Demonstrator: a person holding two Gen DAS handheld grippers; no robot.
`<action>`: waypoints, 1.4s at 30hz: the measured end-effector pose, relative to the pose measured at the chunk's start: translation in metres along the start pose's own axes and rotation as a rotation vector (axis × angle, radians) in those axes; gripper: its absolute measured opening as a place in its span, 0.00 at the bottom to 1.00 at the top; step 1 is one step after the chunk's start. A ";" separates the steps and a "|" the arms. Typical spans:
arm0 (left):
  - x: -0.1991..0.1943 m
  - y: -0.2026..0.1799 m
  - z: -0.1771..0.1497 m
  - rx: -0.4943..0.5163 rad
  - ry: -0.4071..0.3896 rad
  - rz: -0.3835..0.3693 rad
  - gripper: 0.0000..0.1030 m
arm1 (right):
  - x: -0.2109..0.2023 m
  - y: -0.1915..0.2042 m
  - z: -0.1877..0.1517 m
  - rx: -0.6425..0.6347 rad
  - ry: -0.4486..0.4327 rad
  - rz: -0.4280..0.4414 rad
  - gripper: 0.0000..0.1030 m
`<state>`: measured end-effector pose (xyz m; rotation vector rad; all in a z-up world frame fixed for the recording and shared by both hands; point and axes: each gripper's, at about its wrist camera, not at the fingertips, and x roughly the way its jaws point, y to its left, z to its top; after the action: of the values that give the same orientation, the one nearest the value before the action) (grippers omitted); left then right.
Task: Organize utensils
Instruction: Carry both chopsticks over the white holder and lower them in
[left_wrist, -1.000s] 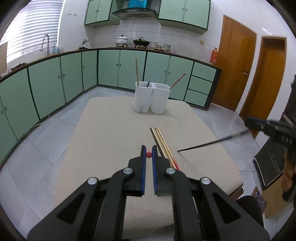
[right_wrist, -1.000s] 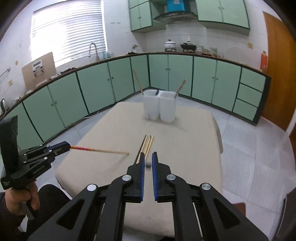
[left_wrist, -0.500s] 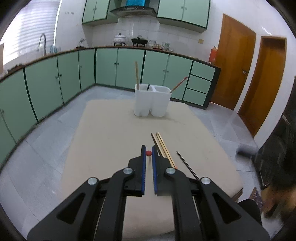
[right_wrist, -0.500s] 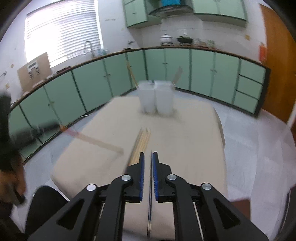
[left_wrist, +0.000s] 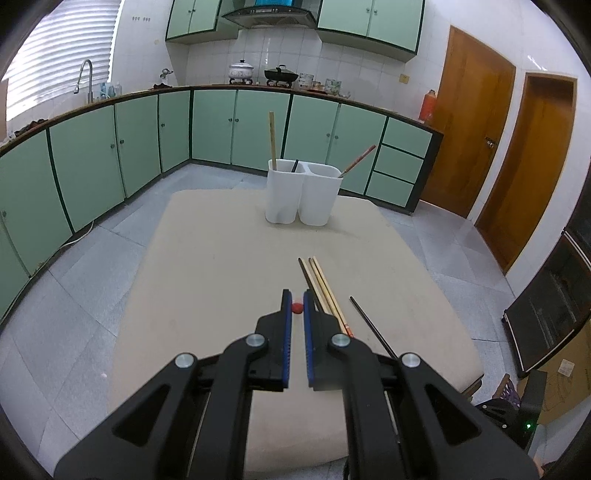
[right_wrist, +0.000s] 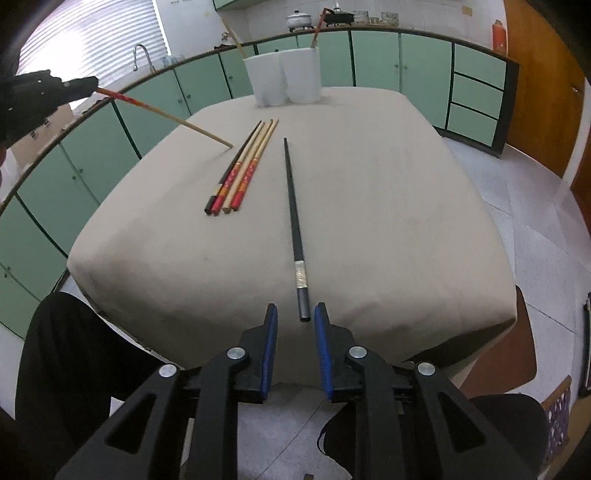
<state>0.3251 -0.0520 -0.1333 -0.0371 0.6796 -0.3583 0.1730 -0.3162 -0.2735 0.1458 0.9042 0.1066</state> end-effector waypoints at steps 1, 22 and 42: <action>0.000 0.000 0.000 0.000 -0.001 0.000 0.05 | 0.000 -0.001 0.001 0.002 0.001 0.001 0.20; -0.001 0.007 0.008 0.010 -0.004 0.009 0.05 | -0.075 0.012 0.126 -0.094 -0.180 0.044 0.06; 0.024 0.009 0.074 0.040 0.049 -0.045 0.05 | -0.068 0.034 0.291 -0.265 -0.063 0.018 0.06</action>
<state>0.3912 -0.0579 -0.0921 -0.0054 0.7205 -0.4173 0.3597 -0.3166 -0.0374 -0.0883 0.8176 0.2361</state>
